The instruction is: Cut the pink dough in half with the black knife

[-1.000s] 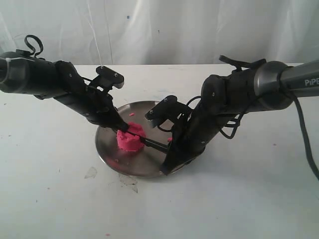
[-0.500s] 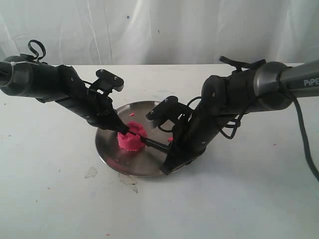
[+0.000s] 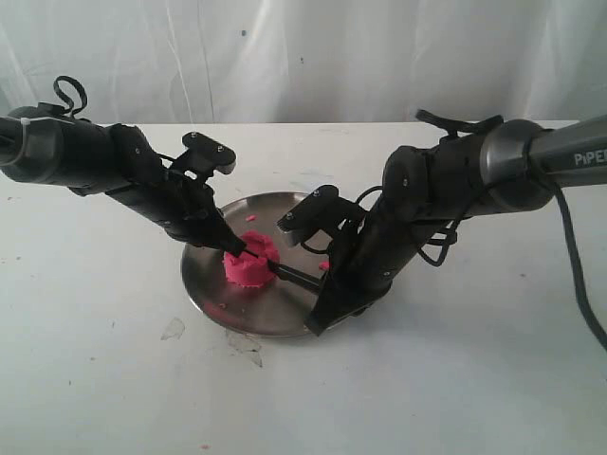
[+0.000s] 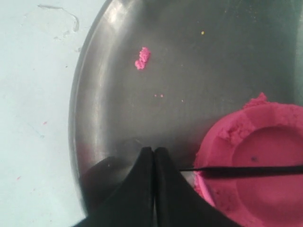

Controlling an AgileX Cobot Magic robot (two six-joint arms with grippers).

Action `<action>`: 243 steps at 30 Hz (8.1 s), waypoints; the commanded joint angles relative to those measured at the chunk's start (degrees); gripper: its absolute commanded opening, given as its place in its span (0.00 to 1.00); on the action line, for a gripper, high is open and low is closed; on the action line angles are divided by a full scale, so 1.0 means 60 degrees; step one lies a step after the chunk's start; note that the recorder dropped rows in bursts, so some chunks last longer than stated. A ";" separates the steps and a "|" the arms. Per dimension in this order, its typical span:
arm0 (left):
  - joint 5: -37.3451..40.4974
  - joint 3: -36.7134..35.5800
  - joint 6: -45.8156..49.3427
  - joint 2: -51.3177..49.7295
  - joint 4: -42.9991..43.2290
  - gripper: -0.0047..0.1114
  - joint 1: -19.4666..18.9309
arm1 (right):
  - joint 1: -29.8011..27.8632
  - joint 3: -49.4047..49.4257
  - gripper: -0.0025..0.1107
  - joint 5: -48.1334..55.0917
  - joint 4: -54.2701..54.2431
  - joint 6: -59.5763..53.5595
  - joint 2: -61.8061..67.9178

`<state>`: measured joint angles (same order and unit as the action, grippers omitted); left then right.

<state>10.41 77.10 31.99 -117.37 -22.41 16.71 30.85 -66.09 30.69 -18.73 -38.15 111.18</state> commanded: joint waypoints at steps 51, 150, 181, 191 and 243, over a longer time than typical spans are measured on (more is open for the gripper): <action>0.0632 -0.0077 0.0044 -0.0163 0.0033 0.04 0.0004 | 0.0014 -0.0022 0.19 -0.0136 0.0054 -0.0031 0.0386; 0.0405 -0.0077 0.0135 0.1920 -0.0147 0.04 -0.0013 | 0.0014 -0.0303 0.02 0.0702 0.0048 -0.0108 0.0895; 0.7788 -0.7303 -1.1646 1.2051 1.0599 0.04 -0.1590 | -0.0004 -0.0303 0.02 0.0839 0.0126 -0.0108 0.0895; 0.6684 -0.7608 -0.7566 1.6361 0.6168 0.04 -0.1590 | -0.0004 -0.0303 0.02 0.0766 0.0102 -0.0108 0.0895; 0.4350 -0.9051 -0.2351 1.8152 0.2859 0.04 -0.1590 | 0.0571 -0.0303 0.02 0.0672 0.3505 0.4164 0.0895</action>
<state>36.72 23.01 18.51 -8.74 -4.92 7.24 34.57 -69.00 32.38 0.00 -14.26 114.76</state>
